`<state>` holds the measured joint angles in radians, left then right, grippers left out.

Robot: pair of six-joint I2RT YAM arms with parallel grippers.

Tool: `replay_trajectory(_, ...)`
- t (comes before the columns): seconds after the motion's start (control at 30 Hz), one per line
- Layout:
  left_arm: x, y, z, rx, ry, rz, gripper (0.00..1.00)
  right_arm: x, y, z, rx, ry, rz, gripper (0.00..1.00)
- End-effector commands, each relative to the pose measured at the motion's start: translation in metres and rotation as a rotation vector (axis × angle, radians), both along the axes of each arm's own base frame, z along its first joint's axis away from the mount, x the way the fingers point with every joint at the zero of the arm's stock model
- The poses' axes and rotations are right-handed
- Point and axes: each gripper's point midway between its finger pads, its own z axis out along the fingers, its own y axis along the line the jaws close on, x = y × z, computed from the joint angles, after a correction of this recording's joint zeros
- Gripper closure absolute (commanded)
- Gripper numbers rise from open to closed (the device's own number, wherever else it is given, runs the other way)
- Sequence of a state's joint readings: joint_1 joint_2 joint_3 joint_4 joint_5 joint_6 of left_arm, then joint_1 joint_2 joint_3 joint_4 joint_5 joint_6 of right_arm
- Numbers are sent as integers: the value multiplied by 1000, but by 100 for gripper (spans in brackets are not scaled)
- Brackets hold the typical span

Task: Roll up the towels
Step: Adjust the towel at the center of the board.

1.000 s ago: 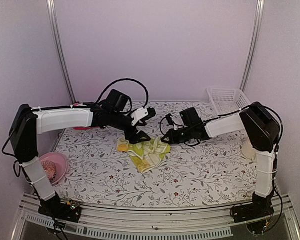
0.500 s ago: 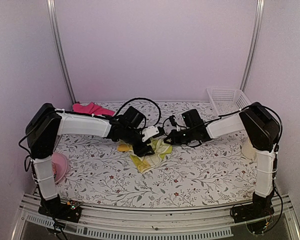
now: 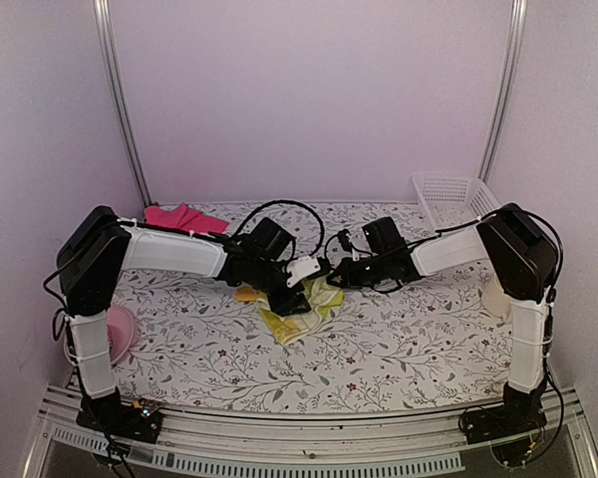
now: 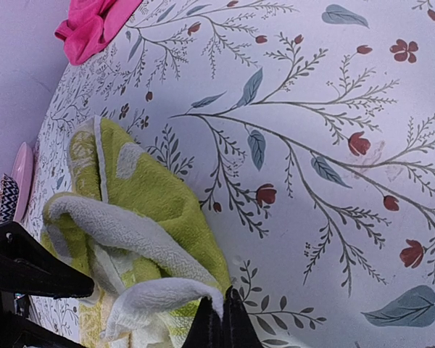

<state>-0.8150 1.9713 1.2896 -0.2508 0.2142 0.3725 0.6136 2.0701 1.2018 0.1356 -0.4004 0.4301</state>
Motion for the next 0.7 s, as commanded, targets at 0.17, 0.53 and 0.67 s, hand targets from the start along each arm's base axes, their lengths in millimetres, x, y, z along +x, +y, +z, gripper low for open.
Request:
replay_trajectory(0.17, 7, -13, -13, 25, 19, 23, 50, 4, -4, -11, -6, 15, -19, 98)
replay_trajectory(0.53, 12, -18, -15, 15, 20, 42, 58, 4, -4, -12, -9, 17, -19, 98)
replay_trajectory(0.67, 15, -18, -16, 21, 17, 49, 70, 4, -4, -13, -11, 16, -19, 98)
